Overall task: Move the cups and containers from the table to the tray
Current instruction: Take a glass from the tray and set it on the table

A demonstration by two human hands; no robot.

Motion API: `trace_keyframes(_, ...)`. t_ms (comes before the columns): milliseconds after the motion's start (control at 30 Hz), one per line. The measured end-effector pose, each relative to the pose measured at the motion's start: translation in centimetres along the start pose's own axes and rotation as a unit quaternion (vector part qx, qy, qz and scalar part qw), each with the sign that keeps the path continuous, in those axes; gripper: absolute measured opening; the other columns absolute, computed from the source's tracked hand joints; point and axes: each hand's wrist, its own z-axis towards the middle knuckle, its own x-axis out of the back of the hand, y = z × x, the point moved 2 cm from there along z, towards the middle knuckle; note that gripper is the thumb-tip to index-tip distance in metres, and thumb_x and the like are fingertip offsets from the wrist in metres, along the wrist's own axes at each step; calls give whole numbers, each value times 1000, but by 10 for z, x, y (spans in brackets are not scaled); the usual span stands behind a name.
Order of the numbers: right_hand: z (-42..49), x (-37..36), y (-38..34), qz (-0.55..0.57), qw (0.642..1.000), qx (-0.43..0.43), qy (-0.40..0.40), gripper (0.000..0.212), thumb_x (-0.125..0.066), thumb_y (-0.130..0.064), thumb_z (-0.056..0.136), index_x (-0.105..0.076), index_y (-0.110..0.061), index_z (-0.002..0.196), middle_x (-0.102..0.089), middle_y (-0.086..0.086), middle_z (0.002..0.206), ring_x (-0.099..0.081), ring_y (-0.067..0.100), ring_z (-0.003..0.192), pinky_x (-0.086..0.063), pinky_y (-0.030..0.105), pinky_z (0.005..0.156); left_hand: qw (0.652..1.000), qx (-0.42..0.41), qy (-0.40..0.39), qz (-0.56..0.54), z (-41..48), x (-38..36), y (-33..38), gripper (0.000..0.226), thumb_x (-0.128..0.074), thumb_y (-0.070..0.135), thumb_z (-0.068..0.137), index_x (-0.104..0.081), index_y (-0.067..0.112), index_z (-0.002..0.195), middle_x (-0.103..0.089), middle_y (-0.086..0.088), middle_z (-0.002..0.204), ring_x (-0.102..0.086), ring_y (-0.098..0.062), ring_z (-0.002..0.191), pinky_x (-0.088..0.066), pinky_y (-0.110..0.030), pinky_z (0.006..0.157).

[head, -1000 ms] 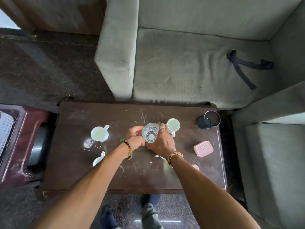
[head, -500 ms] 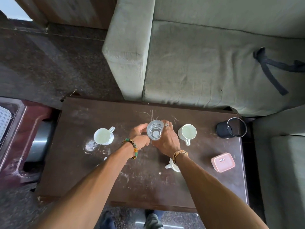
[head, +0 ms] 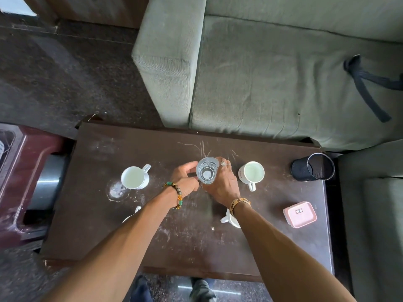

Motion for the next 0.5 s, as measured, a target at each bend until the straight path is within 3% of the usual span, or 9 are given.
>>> trace_keyframes(100, 2, 0, 0, -17, 1000, -5, -25, 94, -84, -36, 72, -32, -13, 147, -43, 5, 140, -49, 25, 126, -46, 37, 99, 1000, -6, 0, 10, 0, 1, 1, 82, -60, -17, 64, -52, 19, 137, -63, 4, 123, -66, -10, 100, -60, -30, 70)
trace_keyframes(233, -9, 11, -10, -73, 995, 13, -70, 122, -86, -34, 68, -7, -9, 158, -16, 10, 163, -20, 28, 149, -26, 35, 119, 999, -3, -3, 48, -14, 10, 10, 78, -64, -7, 70, -46, 21, 141, -55, 1, 135, -58, -12, 108, -51, -19, 63)
trace_keyframes(333, -31, 36, -34, -62, 997, 36, -41, 132, -88, -46, 63, -3, -14, 158, -15, 8, 163, -17, 28, 149, -26, 41, 121, 999, -9, 7, 47, -37, 27, 23, 68, -65, -3, 74, -50, 18, 137, -56, -3, 133, -55, -13, 107, -47, -16, 61)
trace_keyframes(400, -45, 56, -56, -44, 997, 58, -21, 130, -84, -56, 61, -6, -19, 157, -16, 6, 163, -18, 28, 148, -26, 43, 120, 999, -13, 15, 46, -54, 42, 35, 64, -65, -1, 76, -51, 17, 135, -57, -5, 131, -56, -16, 109, -51, -20, 67)
trace_keyframes(500, -64, 91, -104, -41, 995, 95, -2, 122, -69, -67, 60, -11, -20, 157, -21, 5, 161, -23, 27, 147, -28, 45, 119, 999, -23, 39, 18, -87, 74, 62, 60, -65, -2, 78, -53, 15, 134, -59, -7, 130, -58, -21, 113, -55, -35, 88)
